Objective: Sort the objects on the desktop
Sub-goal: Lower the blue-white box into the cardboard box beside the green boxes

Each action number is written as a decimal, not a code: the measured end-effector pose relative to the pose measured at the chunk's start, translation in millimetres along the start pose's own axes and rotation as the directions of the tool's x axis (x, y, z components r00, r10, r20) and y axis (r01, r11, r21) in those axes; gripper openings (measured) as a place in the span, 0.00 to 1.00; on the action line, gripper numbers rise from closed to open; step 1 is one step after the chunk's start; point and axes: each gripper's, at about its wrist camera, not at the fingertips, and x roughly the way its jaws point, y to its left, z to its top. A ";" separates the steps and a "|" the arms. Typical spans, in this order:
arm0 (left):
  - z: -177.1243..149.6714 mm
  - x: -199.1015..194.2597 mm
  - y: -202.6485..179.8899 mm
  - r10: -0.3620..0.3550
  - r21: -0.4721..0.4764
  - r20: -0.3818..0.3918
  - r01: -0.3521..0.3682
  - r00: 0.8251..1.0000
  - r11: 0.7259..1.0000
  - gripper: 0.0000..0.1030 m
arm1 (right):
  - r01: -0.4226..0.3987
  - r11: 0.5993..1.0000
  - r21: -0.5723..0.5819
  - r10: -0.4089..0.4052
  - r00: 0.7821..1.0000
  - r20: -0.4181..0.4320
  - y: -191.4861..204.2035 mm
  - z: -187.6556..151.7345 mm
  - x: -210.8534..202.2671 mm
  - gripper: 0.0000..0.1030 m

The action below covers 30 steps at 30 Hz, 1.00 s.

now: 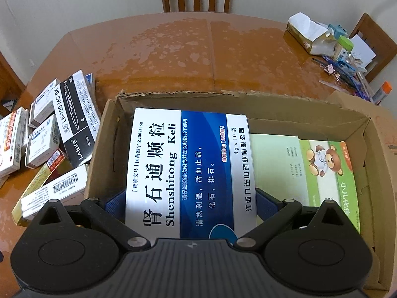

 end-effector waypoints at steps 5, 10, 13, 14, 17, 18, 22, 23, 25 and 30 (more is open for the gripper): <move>-1.1 -0.6 3.8 0.000 -0.017 0.004 0.000 1.000 1.000 1.00 | -0.021 1.000 0.021 0.021 1.000 -0.017 -1.9 1.6 1.9 0.99; -1.6 -1.6 6.2 0.001 -0.025 0.010 -0.001 1.000 1.000 1.00 | -0.030 0.999 0.029 0.031 0.999 -0.021 -3.6 3.2 4.1 0.99; -1.4 -1.4 7.0 0.001 -0.028 0.012 -0.001 1.000 1.000 1.00 | -0.031 0.999 0.028 0.032 0.999 -0.024 -4.5 4.2 5.5 0.99; -1.4 -1.0 7.4 0.001 -0.029 0.012 -0.001 1.000 1.000 1.00 | -0.031 0.999 0.028 0.032 0.999 -0.025 -4.9 4.7 5.8 0.99; -1.4 -0.9 8.8 0.004 -0.032 0.015 -0.003 1.000 0.999 1.00 | -0.031 0.999 0.029 0.031 0.999 -0.028 -5.5 5.8 6.5 0.99; -1.4 -0.9 9.2 0.004 -0.033 0.015 -0.004 1.000 0.999 1.00 | -0.030 0.999 0.028 0.031 0.999 -0.028 -5.4 5.8 6.7 0.99; -1.0 -1.6 10.2 0.005 -0.037 0.018 -0.005 1.000 0.999 1.00 | -0.030 0.999 0.026 0.031 0.999 -0.030 -5.9 6.7 7.5 0.99; -0.9 -1.8 10.4 0.005 -0.038 0.019 -0.005 1.000 0.999 1.00 | -0.030 0.999 0.026 0.030 0.999 -0.031 -6.1 6.9 7.8 0.99; -1.0 -1.3 10.4 0.007 -0.039 0.019 -0.006 1.000 0.999 1.00 | -0.029 0.999 0.025 0.030 0.999 -0.032 -6.4 7.3 8.2 0.99; -0.9 -1.0 10.5 0.007 -0.039 0.021 -0.006 1.000 0.999 1.00 | -0.021 0.999 0.041 0.023 0.999 -0.030 -2.9 0.8 5.4 0.99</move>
